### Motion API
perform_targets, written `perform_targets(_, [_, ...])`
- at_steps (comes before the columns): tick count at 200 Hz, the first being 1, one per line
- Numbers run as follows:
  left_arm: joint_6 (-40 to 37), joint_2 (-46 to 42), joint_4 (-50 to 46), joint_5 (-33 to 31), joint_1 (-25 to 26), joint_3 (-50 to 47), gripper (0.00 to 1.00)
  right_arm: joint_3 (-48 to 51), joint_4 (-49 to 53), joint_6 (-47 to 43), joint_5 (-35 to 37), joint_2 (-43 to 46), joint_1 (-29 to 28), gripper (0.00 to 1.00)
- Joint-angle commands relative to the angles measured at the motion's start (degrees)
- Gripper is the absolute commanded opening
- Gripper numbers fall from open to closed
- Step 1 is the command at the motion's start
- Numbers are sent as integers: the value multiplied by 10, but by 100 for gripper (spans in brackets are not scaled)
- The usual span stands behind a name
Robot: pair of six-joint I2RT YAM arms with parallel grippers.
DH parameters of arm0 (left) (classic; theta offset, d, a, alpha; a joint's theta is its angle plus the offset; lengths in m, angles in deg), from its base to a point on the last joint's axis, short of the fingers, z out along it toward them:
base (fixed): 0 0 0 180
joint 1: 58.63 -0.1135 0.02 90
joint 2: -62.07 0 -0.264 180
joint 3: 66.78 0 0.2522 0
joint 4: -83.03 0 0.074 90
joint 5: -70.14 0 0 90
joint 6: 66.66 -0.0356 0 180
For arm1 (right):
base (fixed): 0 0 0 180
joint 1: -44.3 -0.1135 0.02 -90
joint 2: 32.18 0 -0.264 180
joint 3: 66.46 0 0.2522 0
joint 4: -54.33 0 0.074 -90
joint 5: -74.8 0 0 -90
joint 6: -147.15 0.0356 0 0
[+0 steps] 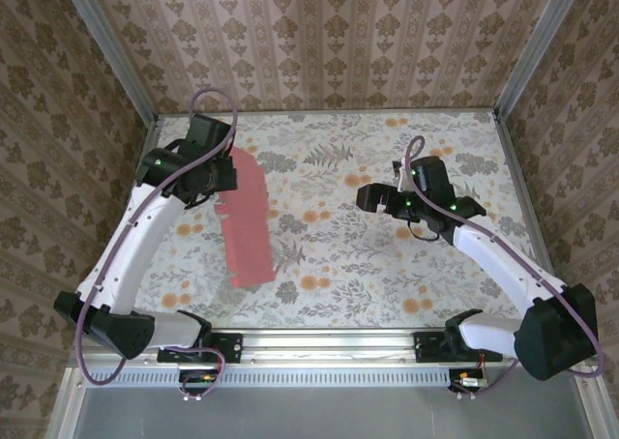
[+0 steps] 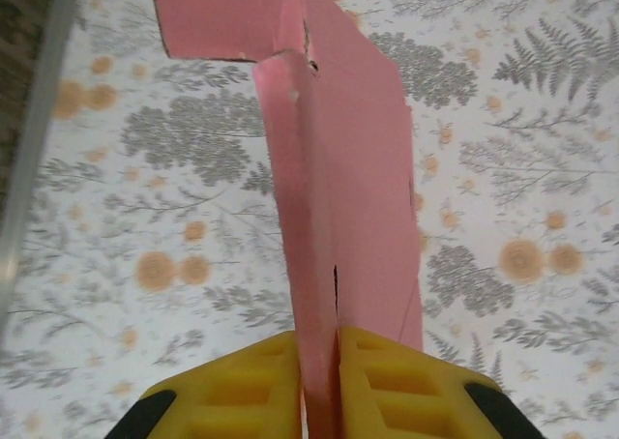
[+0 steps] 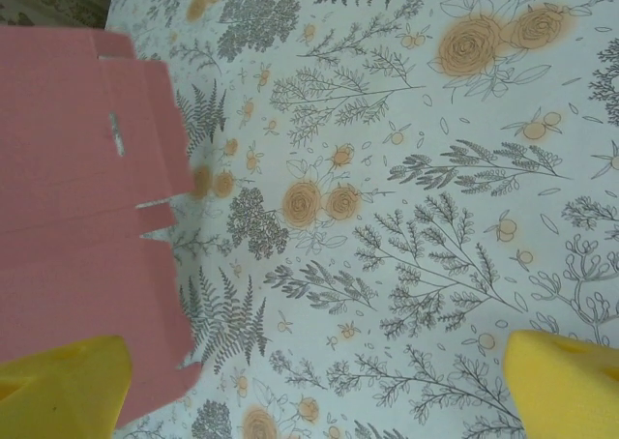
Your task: Fold the paper box
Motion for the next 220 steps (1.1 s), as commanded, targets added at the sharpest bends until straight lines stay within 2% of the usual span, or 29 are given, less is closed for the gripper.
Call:
perform_targets(1, [-6, 62, -120, -126, 50, 75, 16, 13, 40, 13, 19, 26, 0, 100])
perform_targets(31, [8, 180, -161, -159, 116, 174, 17, 22, 73, 16, 50, 67, 2, 100])
perform_targets(60, [26, 283, -149, -146, 166, 234, 22, 31, 105, 22, 66, 125, 17, 100])
perform_targets(88, [40, 352, -96, -88, 195, 248, 25, 30, 144, 23, 55, 165, 39, 100])
perform_targets(120, [51, 389, -35, 2, 203, 249, 29, 38, 157, 27, 33, 193, 54, 100])
perform_targets(138, [49, 377, 8, 54, 200, 230, 37, 39, 159, 28, 25, 200, 54, 100])
perform_targets(150, [47, 349, 55, 98, 193, 196, 48, 43, 154, 26, 17, 204, 54, 100])
perform_targets(160, [43, 314, 109, 140, 184, 146, 54, 52, 141, 25, 6, 206, 54, 100])
perform_targets(190, [69, 185, 287, 285, 126, -50, 64, 82, 82, 37, -29, 199, 37, 100])
perform_targets(203, [76, 135, 326, 304, 95, -127, 65, 82, 70, 42, -14, 183, 8, 100])
perform_targets(220, [70, 78, 332, 300, 53, -202, 67, 73, 54, 50, 40, 150, -51, 100])
